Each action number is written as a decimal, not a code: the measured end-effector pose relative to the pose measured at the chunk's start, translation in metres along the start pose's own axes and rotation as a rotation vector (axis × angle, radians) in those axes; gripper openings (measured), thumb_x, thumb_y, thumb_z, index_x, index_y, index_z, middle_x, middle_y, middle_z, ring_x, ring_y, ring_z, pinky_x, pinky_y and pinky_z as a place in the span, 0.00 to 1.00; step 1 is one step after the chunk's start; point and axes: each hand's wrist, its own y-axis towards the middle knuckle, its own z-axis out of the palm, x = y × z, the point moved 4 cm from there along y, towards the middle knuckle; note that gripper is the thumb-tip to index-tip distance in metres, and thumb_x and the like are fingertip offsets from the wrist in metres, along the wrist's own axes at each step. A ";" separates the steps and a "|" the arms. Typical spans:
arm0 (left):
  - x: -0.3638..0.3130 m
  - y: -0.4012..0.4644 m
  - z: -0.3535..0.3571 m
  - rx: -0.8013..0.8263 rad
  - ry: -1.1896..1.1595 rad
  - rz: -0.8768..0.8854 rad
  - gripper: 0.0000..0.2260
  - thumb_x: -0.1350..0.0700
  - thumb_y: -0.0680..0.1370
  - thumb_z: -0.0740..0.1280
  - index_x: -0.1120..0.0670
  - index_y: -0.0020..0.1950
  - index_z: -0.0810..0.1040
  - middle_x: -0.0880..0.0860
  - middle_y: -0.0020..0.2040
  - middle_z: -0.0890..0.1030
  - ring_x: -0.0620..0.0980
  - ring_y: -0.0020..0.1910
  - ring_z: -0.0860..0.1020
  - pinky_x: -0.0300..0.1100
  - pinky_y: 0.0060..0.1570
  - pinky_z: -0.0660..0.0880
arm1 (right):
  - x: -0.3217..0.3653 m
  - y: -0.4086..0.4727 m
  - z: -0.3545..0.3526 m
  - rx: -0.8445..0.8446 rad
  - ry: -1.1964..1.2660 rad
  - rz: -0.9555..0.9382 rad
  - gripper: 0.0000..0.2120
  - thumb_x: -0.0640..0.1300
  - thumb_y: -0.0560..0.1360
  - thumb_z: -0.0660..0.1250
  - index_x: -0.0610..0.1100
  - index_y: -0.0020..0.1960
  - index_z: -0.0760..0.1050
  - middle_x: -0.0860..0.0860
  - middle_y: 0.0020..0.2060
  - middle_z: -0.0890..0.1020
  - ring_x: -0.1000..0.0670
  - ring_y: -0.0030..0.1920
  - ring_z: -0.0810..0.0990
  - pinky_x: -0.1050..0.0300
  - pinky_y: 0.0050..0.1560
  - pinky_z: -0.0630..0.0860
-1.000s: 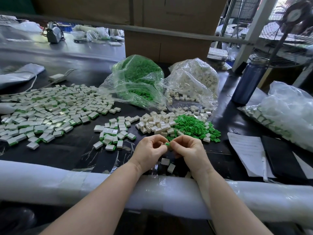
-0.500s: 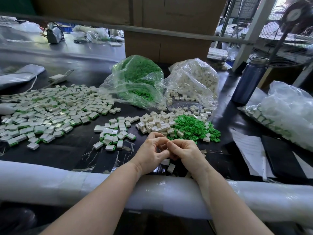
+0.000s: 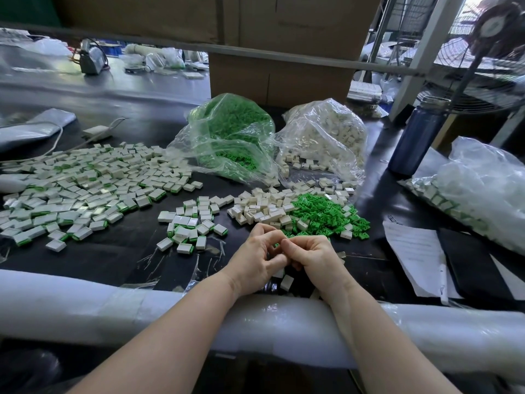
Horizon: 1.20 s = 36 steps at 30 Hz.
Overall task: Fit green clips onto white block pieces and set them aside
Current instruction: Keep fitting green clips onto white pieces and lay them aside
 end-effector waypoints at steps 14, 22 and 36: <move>0.000 0.000 0.000 0.012 0.002 -0.004 0.04 0.63 0.74 0.65 0.54 0.45 0.75 0.52 0.53 0.67 0.48 0.42 0.70 0.37 0.47 0.72 | 0.005 -0.002 0.002 0.017 0.051 -0.002 0.10 0.35 0.76 0.63 0.36 0.39 0.80 0.54 0.21 0.77 0.60 0.23 0.73 0.72 0.27 0.68; 0.001 0.000 0.001 0.016 -0.018 -0.006 0.05 0.63 0.74 0.65 0.53 0.44 0.75 0.53 0.53 0.67 0.50 0.42 0.71 0.40 0.49 0.74 | 0.003 0.000 0.002 0.012 0.055 0.003 0.11 0.37 0.76 0.64 0.37 0.38 0.81 0.53 0.22 0.77 0.60 0.24 0.72 0.70 0.27 0.68; 0.000 0.001 0.001 0.005 -0.031 0.010 0.10 0.64 0.74 0.66 0.49 0.41 0.73 0.49 0.50 0.66 0.49 0.42 0.70 0.37 0.46 0.72 | -0.002 0.002 0.000 -0.003 0.047 0.006 0.11 0.37 0.75 0.65 0.34 0.37 0.80 0.51 0.22 0.74 0.58 0.24 0.69 0.68 0.27 0.66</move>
